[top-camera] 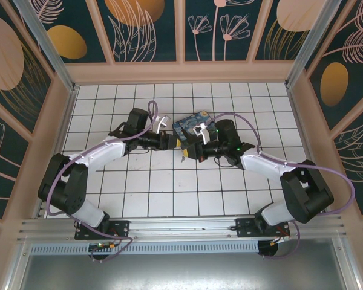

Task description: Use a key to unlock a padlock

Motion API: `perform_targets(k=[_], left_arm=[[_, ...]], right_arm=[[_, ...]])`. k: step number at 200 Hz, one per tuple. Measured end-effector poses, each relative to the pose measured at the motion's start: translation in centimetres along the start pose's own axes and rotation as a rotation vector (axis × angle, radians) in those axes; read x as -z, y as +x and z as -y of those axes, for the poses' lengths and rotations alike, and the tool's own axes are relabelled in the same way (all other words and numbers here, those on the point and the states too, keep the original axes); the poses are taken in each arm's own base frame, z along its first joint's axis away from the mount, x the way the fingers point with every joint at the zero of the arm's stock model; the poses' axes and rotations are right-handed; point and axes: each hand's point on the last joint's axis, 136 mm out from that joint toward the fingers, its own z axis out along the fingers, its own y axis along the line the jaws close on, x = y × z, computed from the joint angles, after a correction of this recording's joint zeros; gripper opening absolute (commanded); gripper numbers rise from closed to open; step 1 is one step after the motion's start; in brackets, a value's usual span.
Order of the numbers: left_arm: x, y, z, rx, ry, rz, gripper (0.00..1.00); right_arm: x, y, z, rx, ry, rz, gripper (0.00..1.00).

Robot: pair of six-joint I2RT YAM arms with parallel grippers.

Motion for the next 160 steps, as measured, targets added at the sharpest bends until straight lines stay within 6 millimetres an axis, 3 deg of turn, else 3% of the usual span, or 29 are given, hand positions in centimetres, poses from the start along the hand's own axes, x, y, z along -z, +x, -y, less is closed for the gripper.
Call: perform_targets(k=[160], left_arm=[[0.1,0.8,1.1,-0.010,0.055,-0.028,0.25]], right_arm=[[-0.3,-0.5,-0.4,-0.029,-0.076,0.024,0.02]])
